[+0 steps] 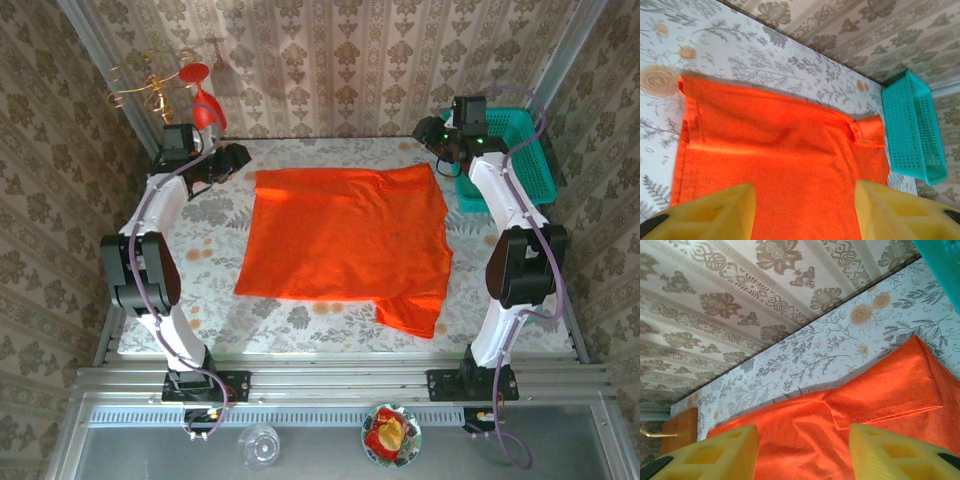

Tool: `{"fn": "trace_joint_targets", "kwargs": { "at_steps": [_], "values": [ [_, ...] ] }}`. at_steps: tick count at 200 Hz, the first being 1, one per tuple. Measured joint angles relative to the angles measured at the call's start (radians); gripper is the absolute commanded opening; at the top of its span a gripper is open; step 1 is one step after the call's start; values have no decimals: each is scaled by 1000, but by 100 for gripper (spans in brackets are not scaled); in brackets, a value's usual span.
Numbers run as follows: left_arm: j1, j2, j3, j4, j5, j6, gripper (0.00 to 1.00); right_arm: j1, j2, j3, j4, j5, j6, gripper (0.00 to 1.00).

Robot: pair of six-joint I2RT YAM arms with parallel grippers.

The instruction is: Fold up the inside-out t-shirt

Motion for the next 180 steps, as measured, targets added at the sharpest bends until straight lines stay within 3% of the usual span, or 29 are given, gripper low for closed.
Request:
{"fn": "trace_joint_targets", "kwargs": {
  "at_steps": [46, 98, 128, 180],
  "values": [
    [-190, -213, -267, -55, -117, 48, 55, 48, -71, -160, -27, -10, -40, 55],
    [-354, -247, -641, -37, -238, 1, 54, 116, -74, -433, -15, -92, -40, 61],
    [-377, -275, -801, 11, -275, -54, 52, 148, -85, -610, 13, -121, -36, 63],
    [-378, -455, -980, 117, -296, -161, 53, 158, -173, -842, 129, -126, -5, 63]
  ]
}}
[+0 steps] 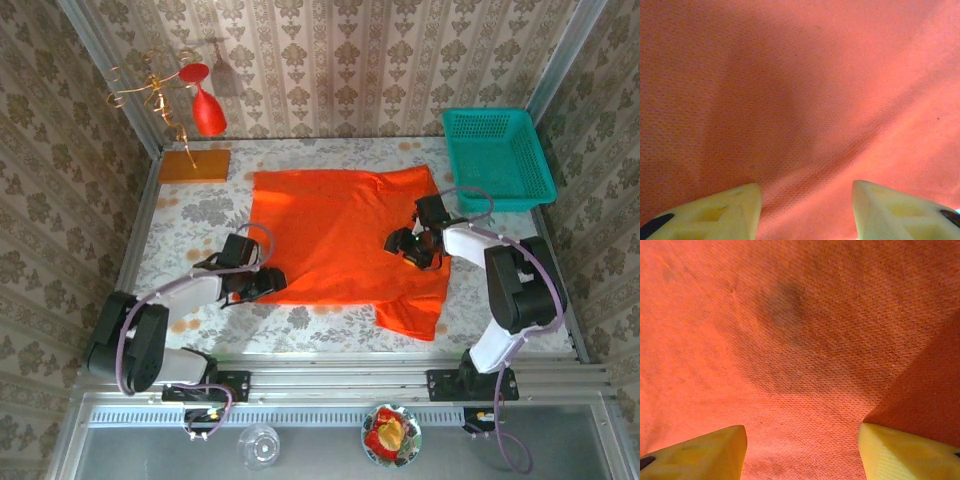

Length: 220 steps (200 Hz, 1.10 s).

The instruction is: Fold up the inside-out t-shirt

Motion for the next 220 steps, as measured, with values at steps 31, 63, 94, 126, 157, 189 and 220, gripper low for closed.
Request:
{"fn": "trace_joint_targets", "kwargs": {
  "at_steps": [31, 63, 94, 126, 157, 189, 220],
  "values": [
    [0, -107, -75, -9, -1, -48, 53, 26, -47, -56, 25, 4, 22, 63],
    [0, -194, -99, -95, -13, -67, 53, 52, -65, -47, -26, 11, 26, 62],
    [0, -244, -97, -158, -24, -70, 51, 58, -53, 71, -63, 0, 22, 59],
    [0, -251, -81, -201, -50, -76, 36, 112, 74, 307, -34, -66, 19, 56],
    [0, -251, -82, -212, -61, -74, 28, 204, 287, 575, -6, -141, 32, 54],
    [3, -251, -105, -195, -60, -84, 24, 281, 525, 867, 19, -187, 74, 52],
    [9, -250, -130, -188, -56, -91, 22, 323, 736, 1131, 12, -204, 122, 51]
  ]
}}
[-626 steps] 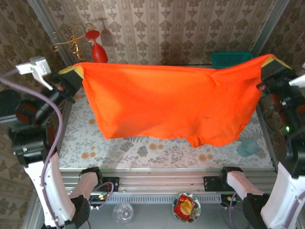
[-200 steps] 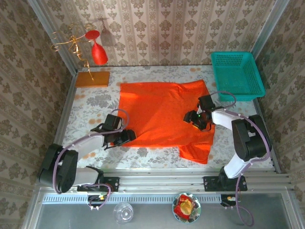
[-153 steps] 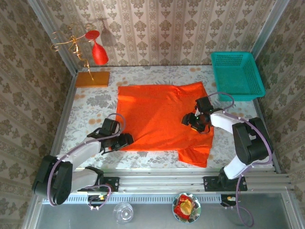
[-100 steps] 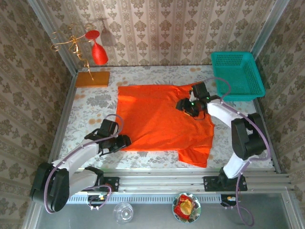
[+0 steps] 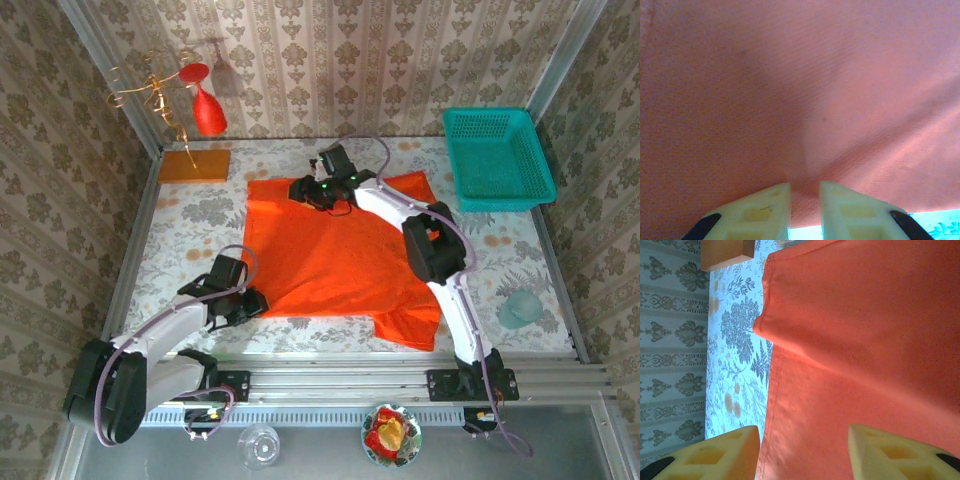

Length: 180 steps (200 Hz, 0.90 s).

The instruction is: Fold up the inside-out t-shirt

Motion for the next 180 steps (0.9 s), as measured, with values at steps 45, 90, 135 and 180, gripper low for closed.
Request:
{"fn": "trace_joint_targets", "kwargs": {
  "at_steps": [45, 90, 135, 180],
  "values": [
    [0, -7, -16, 9, 0, -24, 18, -5, 211, 291, -67, 44, 40, 50],
    [6, -24, -36, 23, 4, -72, 15, -47, 364, 489, -101, 110, 92, 48],
    [6, -113, -87, 11, 4, -120, 12, -74, 396, 546, -105, 145, 128, 48],
    [6, -195, -117, -17, 4, -156, 12, -76, 406, 564, -104, 137, 132, 47]
  ]
}}
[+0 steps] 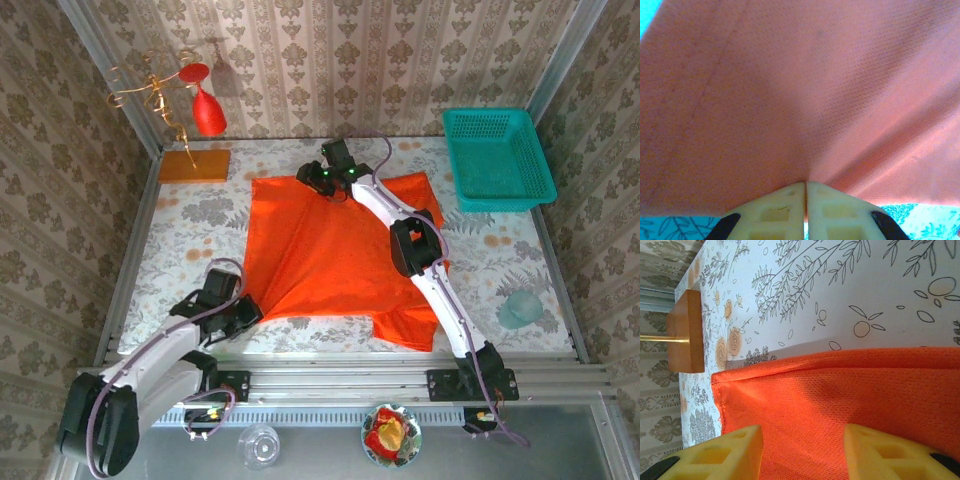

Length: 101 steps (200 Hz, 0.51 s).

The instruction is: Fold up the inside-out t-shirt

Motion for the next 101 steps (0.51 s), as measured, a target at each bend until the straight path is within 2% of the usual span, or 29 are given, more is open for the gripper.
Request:
{"fn": "trace_joint_targets", "kwargs": {
  "at_steps": [49, 74, 101],
  "values": [
    [0, -41, 71, -120, -5, 6, 14, -21, -16, 3, -32, -71, -23, 47],
    [4, 2, 195, -135, -9, 40, 14, -38, -146, -158, -58, -86, -55, 47],
    [13, 121, 308, -126, -24, 105, 13, -72, -350, -373, -66, -85, -82, 47]
  ]
}}
